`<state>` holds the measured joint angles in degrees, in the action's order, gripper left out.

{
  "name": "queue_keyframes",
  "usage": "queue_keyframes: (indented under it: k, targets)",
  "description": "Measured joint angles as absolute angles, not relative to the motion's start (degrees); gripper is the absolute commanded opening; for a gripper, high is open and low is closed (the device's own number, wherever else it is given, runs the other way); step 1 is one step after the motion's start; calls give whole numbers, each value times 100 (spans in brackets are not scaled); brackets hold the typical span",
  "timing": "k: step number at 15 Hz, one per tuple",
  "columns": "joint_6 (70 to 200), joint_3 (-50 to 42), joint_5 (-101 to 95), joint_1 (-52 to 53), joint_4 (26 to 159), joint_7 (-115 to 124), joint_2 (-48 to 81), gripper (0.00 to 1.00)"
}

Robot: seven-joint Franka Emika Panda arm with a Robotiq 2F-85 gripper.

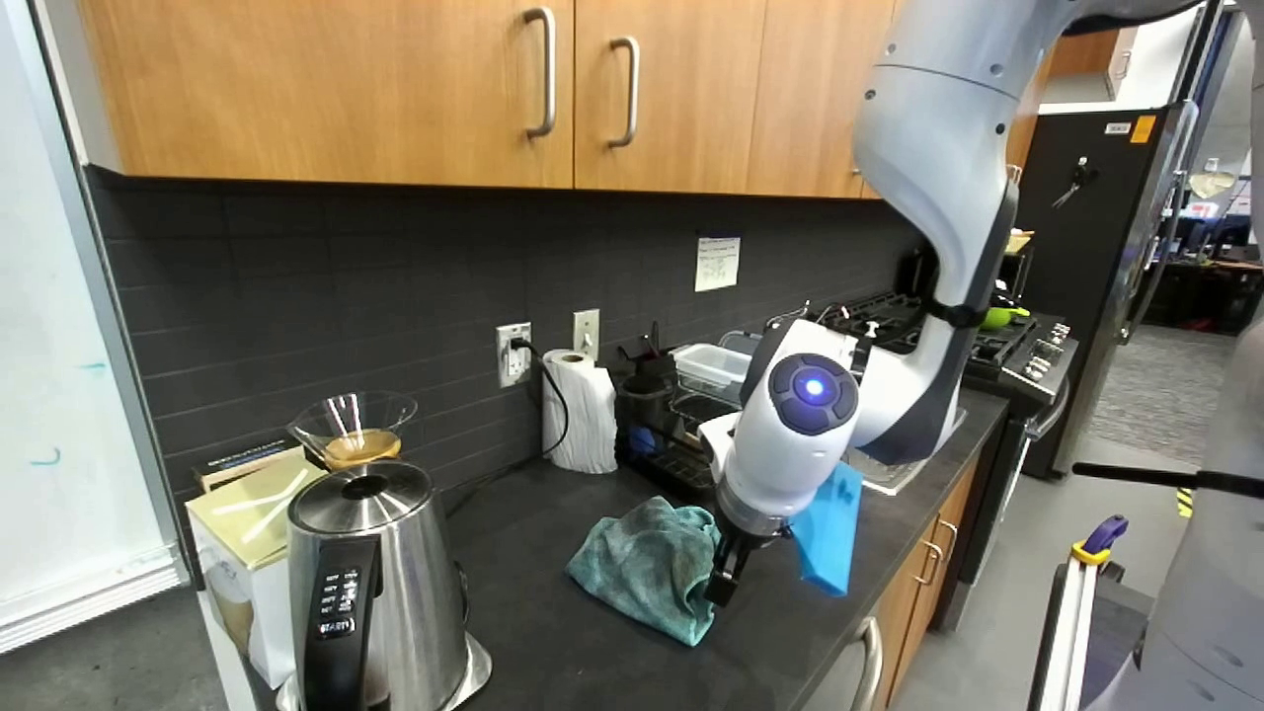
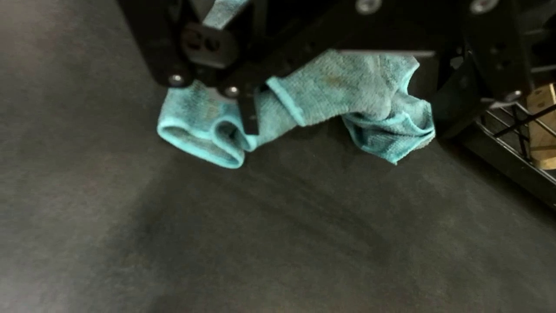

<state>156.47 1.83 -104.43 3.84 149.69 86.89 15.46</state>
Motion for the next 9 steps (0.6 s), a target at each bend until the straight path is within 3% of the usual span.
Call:
queue_keyframes:
  k: [9]
  targets:
    - [15647,184,-10443,386,14894,8671,1631,100]
